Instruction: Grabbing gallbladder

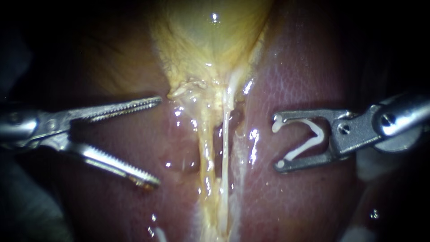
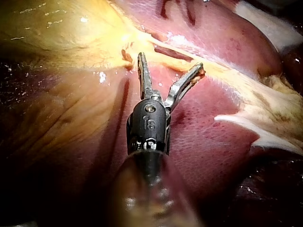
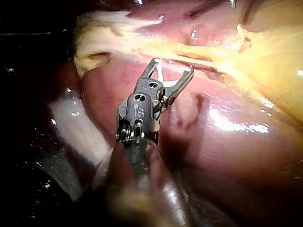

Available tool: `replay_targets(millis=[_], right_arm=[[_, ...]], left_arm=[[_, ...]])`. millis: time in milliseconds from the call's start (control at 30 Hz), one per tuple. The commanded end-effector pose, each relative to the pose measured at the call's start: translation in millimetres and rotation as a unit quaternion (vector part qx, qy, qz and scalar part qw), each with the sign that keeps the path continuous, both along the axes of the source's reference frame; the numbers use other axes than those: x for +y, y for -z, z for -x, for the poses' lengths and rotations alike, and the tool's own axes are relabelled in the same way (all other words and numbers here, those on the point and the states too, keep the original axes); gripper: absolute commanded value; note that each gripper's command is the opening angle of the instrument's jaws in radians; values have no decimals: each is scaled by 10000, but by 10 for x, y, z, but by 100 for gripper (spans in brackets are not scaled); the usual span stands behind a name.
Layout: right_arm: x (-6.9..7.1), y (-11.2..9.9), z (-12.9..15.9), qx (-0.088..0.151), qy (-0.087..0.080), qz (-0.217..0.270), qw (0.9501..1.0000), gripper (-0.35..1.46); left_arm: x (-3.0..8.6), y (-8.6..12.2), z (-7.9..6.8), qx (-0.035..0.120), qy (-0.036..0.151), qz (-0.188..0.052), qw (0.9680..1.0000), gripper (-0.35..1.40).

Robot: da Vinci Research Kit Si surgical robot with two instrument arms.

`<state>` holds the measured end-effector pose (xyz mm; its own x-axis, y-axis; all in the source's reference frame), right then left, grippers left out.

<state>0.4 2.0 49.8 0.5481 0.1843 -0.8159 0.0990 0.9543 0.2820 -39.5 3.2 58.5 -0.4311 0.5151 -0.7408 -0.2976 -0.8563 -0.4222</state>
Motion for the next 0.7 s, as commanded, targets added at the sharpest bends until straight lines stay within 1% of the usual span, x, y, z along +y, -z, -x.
replay_targets(millis=[33, 133, 233, 300, 333, 367, 400, 467, 533, 700], right_arm=[[0, 0, 0, 0, 0, 1, 10000, 50], [0, 0, 0, 0, 1, 0, 10000, 50], [0, 0, 0, 1, 1, 0, 10000, 50], [0, 0, 0, 1, 1, 0, 10000, 50], [0, 0, 0, 1, 2, 0, 10000, 50], [0, 0, 0, 1, 2, 0, 10000, 50], [0, 0, 1, 2, 3, 0, 10000, 50], [-1, 1, 1, 3, 5, 0, 10000, 50], [-1, 1, 1, 3, 5, 0, 10000, 50], [-1, 1, 2, 4, 7, 0, 10000, 50]], left_arm=[[1, 1, 0, -4, -2, -7, 10000, 114], [4, 1, -1, -2, 21, -34, 10000, 113], [12, 2, -1, 3, 48, -66, 10000, 108], [18, 2, 0, -4, 82, -89, 9999, 101], [21, 1, 0, 32, 122, -141, 9998, 98], [23, 1, 0, 68, 198, -241, 9995, 89], [27, -1, 1, 124, 279, -336, 9990, 86], [32, -6, 3, 224, 334, -418, 9983, 79], [37, -12, 5, 277, 352, -484, 9978, 74], [53, -27, 17, 430, 472, -682, 9956, 57]])
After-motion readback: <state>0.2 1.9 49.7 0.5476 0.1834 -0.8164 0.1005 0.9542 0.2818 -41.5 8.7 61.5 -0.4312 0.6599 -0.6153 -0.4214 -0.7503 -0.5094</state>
